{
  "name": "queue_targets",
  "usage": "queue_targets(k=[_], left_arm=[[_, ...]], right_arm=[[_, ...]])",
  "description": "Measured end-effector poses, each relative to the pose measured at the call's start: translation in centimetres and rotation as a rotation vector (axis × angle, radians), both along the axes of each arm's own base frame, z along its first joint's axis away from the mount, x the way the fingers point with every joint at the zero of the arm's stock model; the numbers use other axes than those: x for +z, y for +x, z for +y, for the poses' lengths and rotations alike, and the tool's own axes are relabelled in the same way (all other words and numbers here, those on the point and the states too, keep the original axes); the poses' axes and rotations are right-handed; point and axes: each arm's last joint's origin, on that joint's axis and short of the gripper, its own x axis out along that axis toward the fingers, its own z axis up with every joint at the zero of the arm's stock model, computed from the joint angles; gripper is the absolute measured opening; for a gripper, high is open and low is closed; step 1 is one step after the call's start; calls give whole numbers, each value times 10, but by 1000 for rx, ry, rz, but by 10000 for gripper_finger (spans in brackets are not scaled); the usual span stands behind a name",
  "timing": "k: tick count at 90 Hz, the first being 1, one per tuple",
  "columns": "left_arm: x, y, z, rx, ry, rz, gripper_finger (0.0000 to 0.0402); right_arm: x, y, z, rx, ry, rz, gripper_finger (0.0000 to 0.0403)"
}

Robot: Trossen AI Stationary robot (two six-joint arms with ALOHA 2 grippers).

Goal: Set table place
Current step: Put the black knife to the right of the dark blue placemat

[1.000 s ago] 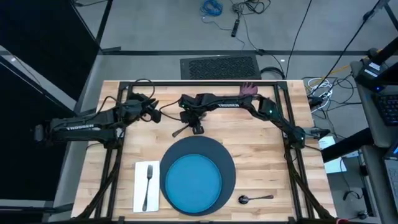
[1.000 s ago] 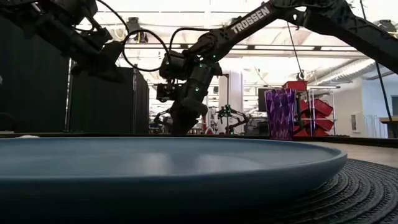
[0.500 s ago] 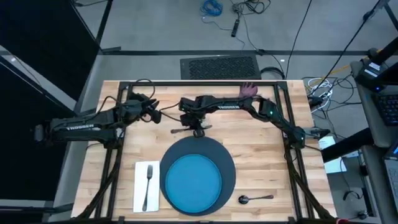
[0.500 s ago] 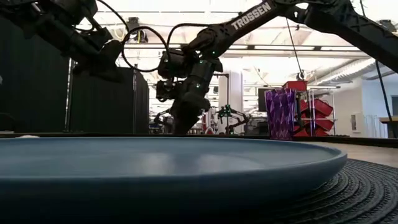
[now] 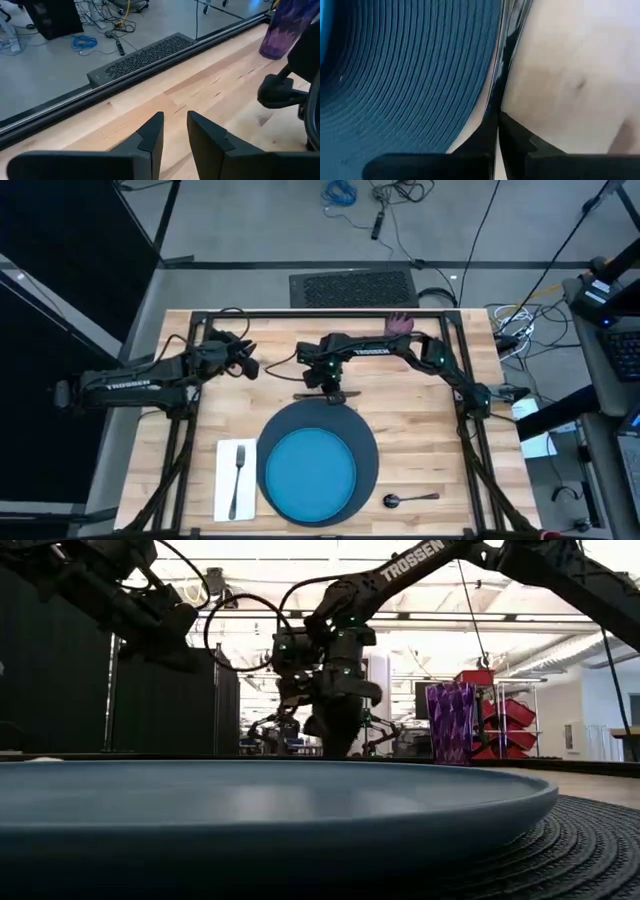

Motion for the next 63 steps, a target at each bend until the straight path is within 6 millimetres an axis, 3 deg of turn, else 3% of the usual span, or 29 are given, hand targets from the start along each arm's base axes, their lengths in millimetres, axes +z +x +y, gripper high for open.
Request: queue_targets(k=[24,34,63], left_arm=[[0,0,-1,-19,-10,1,72],[-1,0,-1,-20,-10,2,72],[-2,0,-1,-29,-1,29,72]], right_arm=[[1,-16,-2,-7,27,154,0],[5,-22,-2,7,-39,213,0],[44,-38,-2,2,-188,203,1]])
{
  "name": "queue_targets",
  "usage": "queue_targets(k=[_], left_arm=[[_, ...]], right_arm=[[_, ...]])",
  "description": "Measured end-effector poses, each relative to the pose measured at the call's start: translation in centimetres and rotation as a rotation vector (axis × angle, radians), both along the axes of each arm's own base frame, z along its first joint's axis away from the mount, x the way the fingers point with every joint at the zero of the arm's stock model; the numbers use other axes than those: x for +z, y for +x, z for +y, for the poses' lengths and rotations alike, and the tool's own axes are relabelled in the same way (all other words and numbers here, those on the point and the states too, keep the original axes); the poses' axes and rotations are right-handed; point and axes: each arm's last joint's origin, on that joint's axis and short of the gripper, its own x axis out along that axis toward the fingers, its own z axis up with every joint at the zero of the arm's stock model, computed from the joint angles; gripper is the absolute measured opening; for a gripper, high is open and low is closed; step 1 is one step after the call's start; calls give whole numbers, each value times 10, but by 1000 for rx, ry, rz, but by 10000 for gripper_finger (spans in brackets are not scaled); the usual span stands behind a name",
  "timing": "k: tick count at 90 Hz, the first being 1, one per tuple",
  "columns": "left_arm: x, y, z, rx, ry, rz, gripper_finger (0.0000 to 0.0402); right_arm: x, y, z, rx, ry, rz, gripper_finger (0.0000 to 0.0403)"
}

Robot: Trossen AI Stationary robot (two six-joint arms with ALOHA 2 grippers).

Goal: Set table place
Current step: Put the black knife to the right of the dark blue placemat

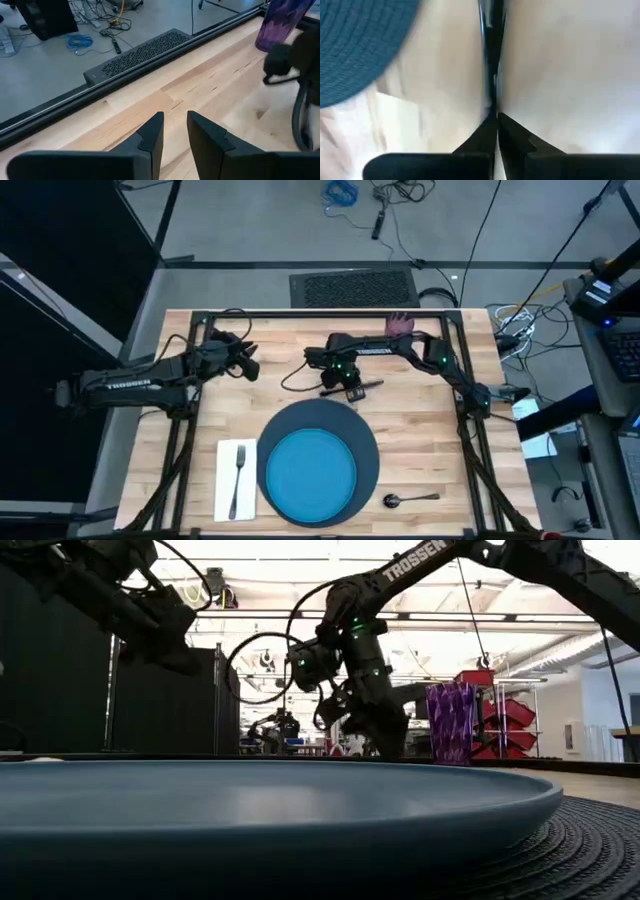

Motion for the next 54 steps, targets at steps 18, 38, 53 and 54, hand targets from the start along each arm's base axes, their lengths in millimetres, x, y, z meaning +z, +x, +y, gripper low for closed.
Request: queue_targets(k=[18,38,53,54], left_arm=[[-1,0,0,1,-3,7,72],[1,1,0,1,4,-17,72],[2,1,0,2,5,-27,72],[2,1,0,3,4,-28,72]], right_arm=[[8,-39,16,-74,-21,-92,0],[24,-87,51,-191,-39,-318,0],[36,-88,63,-389,-15,-687,0],[36,-88,63,-407,-8,-712,0]])
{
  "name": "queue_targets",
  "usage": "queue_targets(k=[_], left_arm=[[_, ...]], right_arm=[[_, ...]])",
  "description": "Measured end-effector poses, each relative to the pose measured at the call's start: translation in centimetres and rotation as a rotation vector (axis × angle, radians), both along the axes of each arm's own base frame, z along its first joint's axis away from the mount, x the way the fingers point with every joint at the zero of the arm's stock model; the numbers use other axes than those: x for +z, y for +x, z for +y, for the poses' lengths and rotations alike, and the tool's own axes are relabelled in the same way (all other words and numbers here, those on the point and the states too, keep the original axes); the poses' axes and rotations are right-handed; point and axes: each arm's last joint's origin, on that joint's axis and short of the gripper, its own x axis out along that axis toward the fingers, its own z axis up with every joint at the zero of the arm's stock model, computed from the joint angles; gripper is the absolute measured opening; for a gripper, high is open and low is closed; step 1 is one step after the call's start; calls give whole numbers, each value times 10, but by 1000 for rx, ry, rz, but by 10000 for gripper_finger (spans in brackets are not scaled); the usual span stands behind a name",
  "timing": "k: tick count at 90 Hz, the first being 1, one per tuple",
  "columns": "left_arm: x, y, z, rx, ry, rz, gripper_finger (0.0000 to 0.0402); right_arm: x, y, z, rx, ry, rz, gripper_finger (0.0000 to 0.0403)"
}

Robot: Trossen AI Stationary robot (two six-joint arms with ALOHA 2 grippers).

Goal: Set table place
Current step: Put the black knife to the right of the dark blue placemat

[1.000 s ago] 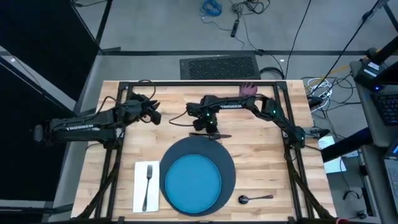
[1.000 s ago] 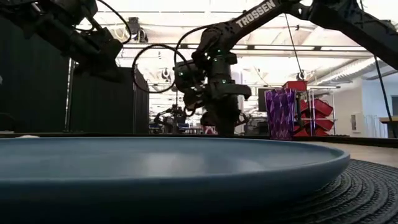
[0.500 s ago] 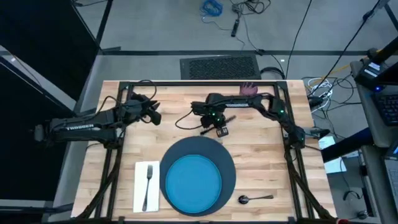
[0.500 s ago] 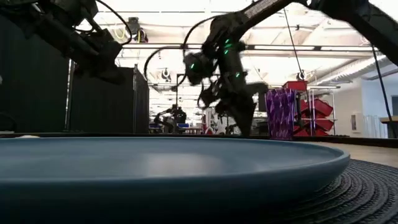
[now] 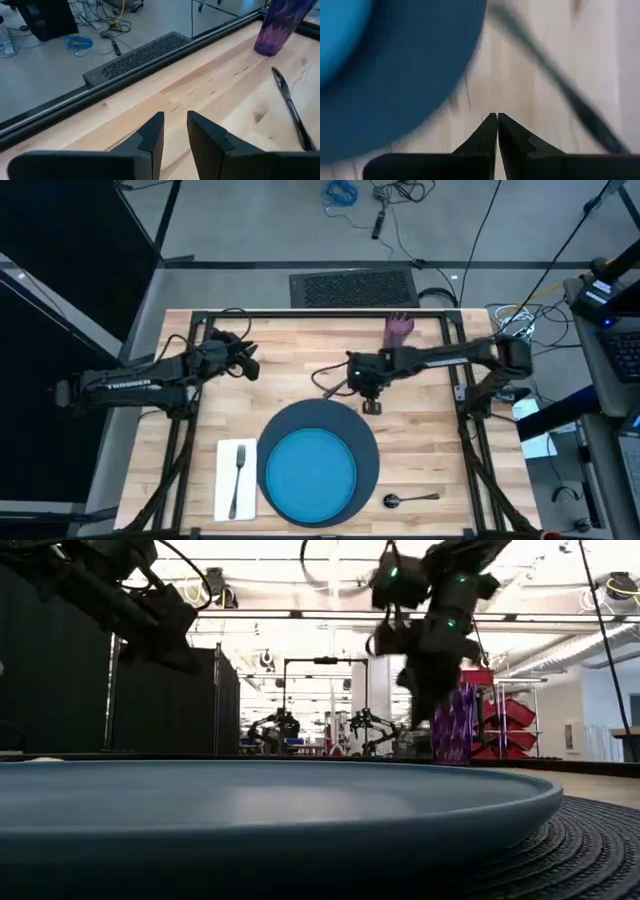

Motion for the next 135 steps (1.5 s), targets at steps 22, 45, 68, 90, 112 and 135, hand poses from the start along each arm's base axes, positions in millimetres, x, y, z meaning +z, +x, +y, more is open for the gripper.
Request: queue_targets(k=[22,45,68,90,112,135], left_arm=[[1,1,0,10,-11,-28,72],[1,1,0,10,-11,-28,72],[1,0,0,5,-11,-24,72],[1,1,0,2,-10,-22,72],[1,1,0,2,-10,-22,72],[1,1,0,-3,-14,-23,72]], right_arm=[[-1,29,-6,-135,67,-283,0],[-46,66,-12,-138,19,-150,0],[-59,79,-24,-158,-21,-35,0],[-62,74,-26,-166,-20,41,0],[-64,70,-18,-158,-10,103,0],[-63,62,-9,-149,-19,192,0]])
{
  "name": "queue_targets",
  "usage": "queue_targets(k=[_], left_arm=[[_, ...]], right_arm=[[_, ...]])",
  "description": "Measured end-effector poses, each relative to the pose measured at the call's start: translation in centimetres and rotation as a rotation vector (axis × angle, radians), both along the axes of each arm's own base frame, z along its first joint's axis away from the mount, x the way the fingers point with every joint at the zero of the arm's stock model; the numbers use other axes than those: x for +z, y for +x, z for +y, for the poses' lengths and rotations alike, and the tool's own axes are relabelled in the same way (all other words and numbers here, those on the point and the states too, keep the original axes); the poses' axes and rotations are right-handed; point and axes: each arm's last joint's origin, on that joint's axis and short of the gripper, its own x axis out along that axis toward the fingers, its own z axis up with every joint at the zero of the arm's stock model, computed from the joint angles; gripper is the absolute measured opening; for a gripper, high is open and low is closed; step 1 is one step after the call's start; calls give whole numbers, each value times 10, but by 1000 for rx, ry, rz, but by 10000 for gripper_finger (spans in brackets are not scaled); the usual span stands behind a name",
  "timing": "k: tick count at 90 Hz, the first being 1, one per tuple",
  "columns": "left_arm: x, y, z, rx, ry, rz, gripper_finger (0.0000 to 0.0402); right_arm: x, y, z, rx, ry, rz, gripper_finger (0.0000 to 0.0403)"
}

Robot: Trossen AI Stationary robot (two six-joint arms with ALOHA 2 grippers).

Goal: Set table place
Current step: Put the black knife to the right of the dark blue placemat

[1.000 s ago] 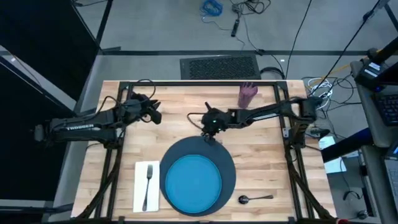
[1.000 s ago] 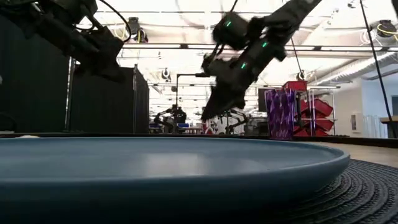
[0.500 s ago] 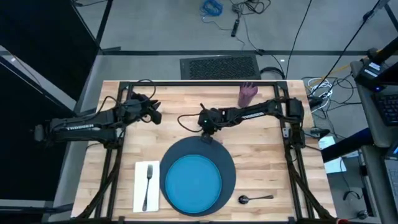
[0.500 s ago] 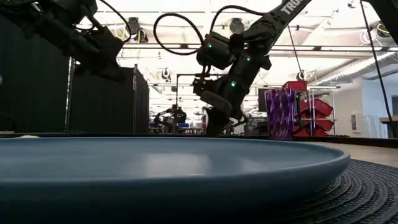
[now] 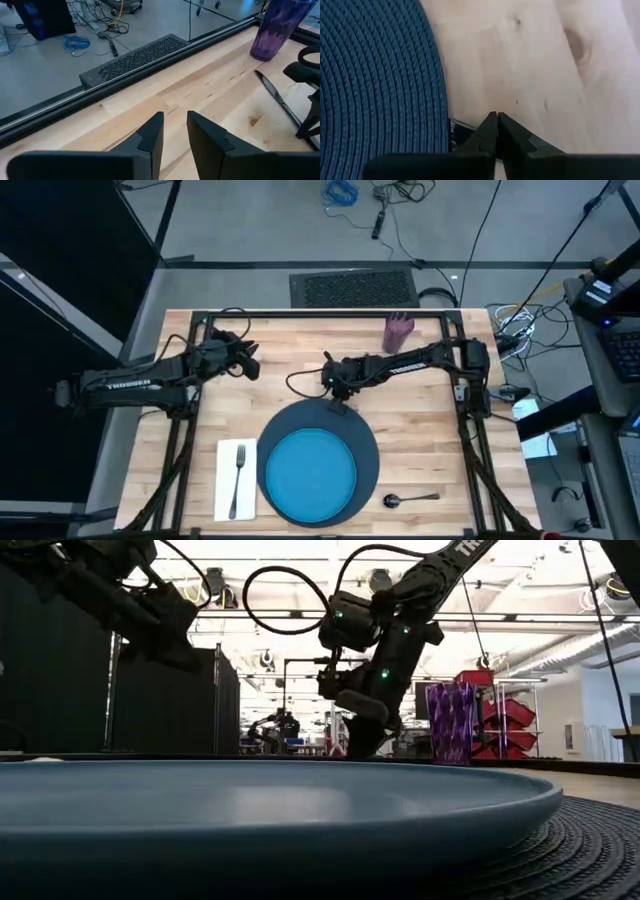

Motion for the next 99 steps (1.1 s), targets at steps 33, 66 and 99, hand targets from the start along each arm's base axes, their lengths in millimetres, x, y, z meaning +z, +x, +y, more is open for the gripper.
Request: queue_targets(k=[33,66,99], left_arm=[[0,0,-1,-20,-11,-2,72],[0,0,0,-19,-11,-7,72],[0,1,-1,-32,-16,-15,72]], right_arm=[[12,-27,8,-53,-5,208,0],[44,-21,1,-72,-44,-2,6],[42,-39,-48,-164,-5,73,139]])
